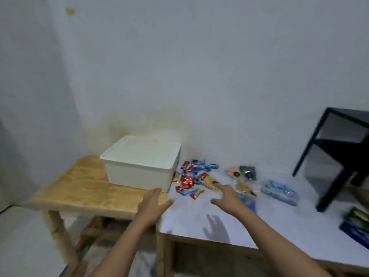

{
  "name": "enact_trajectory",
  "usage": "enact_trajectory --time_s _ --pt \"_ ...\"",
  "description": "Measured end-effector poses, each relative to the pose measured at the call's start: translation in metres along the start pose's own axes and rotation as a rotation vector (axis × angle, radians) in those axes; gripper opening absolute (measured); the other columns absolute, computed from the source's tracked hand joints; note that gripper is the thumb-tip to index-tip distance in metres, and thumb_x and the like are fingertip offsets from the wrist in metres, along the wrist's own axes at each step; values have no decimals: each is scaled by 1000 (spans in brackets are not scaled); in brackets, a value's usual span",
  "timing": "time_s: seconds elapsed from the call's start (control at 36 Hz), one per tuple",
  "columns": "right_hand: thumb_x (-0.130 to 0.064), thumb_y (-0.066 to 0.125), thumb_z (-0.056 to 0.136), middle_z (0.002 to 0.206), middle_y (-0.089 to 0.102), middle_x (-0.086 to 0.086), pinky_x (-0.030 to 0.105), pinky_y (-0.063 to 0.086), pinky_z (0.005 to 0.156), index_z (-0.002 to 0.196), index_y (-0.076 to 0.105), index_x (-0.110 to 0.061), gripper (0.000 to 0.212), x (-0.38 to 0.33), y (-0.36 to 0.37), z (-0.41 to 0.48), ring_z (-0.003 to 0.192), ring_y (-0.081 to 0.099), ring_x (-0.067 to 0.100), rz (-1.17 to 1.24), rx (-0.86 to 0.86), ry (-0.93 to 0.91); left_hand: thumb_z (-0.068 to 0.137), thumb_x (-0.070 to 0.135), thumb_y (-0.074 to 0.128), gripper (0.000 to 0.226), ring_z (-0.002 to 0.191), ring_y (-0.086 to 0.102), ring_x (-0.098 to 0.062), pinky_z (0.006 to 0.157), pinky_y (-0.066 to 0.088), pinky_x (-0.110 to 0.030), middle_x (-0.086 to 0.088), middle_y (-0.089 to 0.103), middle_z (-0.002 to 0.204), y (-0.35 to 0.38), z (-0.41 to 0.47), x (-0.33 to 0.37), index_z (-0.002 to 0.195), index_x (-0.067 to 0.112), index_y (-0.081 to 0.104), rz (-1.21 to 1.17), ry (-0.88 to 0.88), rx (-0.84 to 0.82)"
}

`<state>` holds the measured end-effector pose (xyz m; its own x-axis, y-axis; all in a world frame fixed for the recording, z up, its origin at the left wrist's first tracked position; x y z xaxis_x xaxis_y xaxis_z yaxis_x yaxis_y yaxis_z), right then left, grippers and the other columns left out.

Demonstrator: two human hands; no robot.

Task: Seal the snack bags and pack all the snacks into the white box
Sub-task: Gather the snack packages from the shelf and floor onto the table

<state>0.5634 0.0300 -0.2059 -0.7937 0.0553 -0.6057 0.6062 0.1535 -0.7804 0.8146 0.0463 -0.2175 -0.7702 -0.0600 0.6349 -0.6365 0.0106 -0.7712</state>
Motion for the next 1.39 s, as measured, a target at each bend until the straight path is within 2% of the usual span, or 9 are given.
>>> enact_trajectory --time_s 0.14,0.31,0.5,0.58,0.86,1.08,1.19,1.31,1.39 --pt "-17 62 81 134 49 11 32 43 98 134 46 -17 56 132 -108 -59 121 49 25 34 150 182 85 55 54 71 138 31 -20 111 29 -39 -3 32 151 102 5 143 142 18 33 66 215 -131" --pt "-30 61 86 150 25 8 33 37 105 146 27 -19 69 286 -194 -137 135 33 25 33 251 404 87 51 54 67 137 31 -20 110 28 -35 -3 33 150 232 -22 289 141 16 33 146 421 -279" --pt "-29 61 80 141 38 11 32 42 101 142 34 -19 69 435 -262 -202 126 42 26 -17 290 554 88 57 44 73 143 19 -21 114 21 -41 -4 21 155 371 -62 407 146 18 22 396 574 -374" --pt "-41 58 77 141 39 7 32 40 101 142 34 -27 70 486 -275 -221 130 38 25 -16 302 594 89 56 44 72 143 17 -22 115 19 -43 -3 19 156 419 -76 441 146 19 21 456 632 -422" --pt "-34 57 85 140 33 7 35 42 100 145 27 -26 68 595 -286 -210 130 36 25 -128 245 663 90 58 39 71 145 10 -24 115 14 -47 -3 14 157 552 -57 491 146 20 19 600 687 -471" --pt "-30 57 84 146 30 4 32 40 100 144 29 -26 66 645 -301 -107 130 35 22 -234 215 495 92 58 31 71 144 10 -29 114 15 -46 -9 13 156 636 4 509 147 16 16 591 617 -456" --pt "-32 60 83 145 32 15 36 40 102 145 29 -23 70 661 -298 -43 127 39 31 -375 136 359 90 64 28 75 143 10 -29 112 17 -45 -12 12 156 670 36 501 147 17 15 513 489 -498" --pt "-44 56 85 156 6 13 52 20 114 147 15 -35 75 687 -284 -3 142 10 37 -453 16 344 86 69 31 82 140 15 -28 109 24 -42 -9 14 154 695 51 494 147 17 13 468 406 -483" --pt "-45 52 88 157 2 13 54 26 110 147 5 -41 75 707 -276 10 141 16 40 -433 -53 349 79 71 44 90 131 23 -29 101 30 -38 -8 20 148 703 56 496 147 19 16 456 393 -461"
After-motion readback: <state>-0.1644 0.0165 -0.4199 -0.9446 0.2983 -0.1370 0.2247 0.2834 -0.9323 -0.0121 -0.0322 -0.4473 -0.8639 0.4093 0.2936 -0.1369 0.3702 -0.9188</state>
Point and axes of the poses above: each hand's wrist, its own z-axis towards the middle knuckle, its own y-axis out of the palm, x = y × z, the point moved 10 cm from there along z, towards the middle knuckle
